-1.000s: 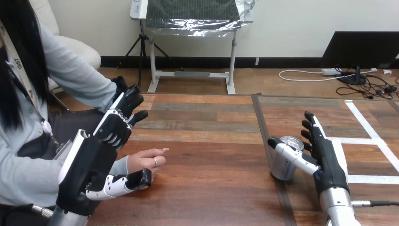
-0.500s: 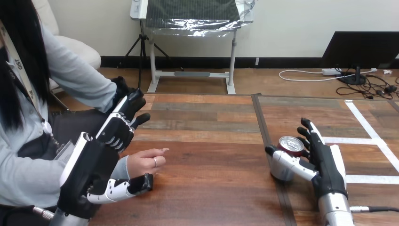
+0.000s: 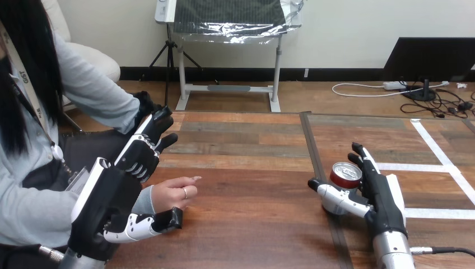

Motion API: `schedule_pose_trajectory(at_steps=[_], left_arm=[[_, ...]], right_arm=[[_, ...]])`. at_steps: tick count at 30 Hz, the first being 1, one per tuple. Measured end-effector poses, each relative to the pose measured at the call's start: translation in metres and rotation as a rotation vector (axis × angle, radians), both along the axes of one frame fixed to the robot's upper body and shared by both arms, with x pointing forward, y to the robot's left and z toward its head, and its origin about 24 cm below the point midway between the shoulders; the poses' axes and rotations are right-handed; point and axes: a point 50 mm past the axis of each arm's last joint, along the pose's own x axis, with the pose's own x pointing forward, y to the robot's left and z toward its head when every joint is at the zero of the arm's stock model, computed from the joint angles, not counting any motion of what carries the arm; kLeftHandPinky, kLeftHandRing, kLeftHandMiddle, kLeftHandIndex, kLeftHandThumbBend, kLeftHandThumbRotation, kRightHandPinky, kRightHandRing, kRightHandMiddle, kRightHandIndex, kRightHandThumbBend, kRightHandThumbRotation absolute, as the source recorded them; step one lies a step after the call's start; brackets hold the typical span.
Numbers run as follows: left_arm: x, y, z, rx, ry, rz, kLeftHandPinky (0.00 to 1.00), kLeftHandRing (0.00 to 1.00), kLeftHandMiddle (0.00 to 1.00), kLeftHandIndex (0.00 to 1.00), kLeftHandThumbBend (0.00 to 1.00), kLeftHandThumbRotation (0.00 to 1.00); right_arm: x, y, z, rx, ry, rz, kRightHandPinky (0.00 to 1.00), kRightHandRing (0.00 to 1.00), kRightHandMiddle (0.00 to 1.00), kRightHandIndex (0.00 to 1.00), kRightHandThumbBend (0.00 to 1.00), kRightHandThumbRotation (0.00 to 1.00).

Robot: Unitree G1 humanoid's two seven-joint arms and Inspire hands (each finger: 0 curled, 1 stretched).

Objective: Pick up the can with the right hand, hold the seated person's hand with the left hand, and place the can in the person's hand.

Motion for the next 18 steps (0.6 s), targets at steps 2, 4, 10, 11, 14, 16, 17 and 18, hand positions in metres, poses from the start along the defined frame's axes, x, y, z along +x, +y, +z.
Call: schedule_pose_trajectory(at_steps=[2,4,10,11,14,16,17,18], left_arm=[[0.0,0.0,0.0,0.0,0.0,0.0,0.93,0.98,0.99,0.95,1.0,0.47],[0.0,0.0001,0.0,-0.001,0.0,0.001,0.93,0.98,0.99,0.95,1.0,0.47],[0.0,0.0001,0.0003,-0.001,-0.001,0.001,0.93,0.98,0.99,0.95,1.0,0.46],[0.0,0.0001,0.0003,-0.001,-0.001,0.001,0.93,0.98,0.99,0.95,1.0,0.46],[0.0002,0.0,0.0004,-0.002,0.0,0.0,0.93,0.98,0.99,0.95,1.0,0.45],[0.0002,0.0,0.0005,-0.003,0.0,-0.001,0.93,0.98,0.99,0.95,1.0,0.45],[0.0002,0.0001,0.0005,-0.004,-0.001,-0.001,0.93,0.98,0.99,0.95,1.0,0.45],[0.0002,0.0001,0.0006,-0.005,-0.001,-0.001,0.93,0.98,0.99,0.95,1.0,0.45]], right_arm=[[-0.0001,0.0002,-0.0002,0.0,0.001,0.001,0.86,0.9,0.92,0.95,1.0,0.27],[-0.0002,0.0002,-0.0003,0.0,0.001,0.0,0.86,0.9,0.92,0.95,1.0,0.27],[-0.0007,-0.0002,-0.0006,0.0,0.002,-0.003,0.84,0.89,0.91,0.94,1.0,0.25],[-0.0008,-0.0002,-0.0007,0.0,0.002,-0.005,0.84,0.89,0.91,0.94,1.0,0.25],[-0.0012,-0.0006,-0.0009,-0.002,0.002,-0.011,0.83,0.88,0.9,0.92,1.0,0.23],[-0.0014,-0.001,-0.001,-0.003,0.001,-0.018,0.82,0.87,0.89,0.91,1.0,0.2],[-0.0015,-0.0012,-0.001,-0.003,0.0,-0.021,0.82,0.86,0.88,0.9,1.0,0.2],[-0.0017,-0.0014,-0.0011,-0.004,-0.001,-0.026,0.8,0.85,0.87,0.88,1.0,0.17]])
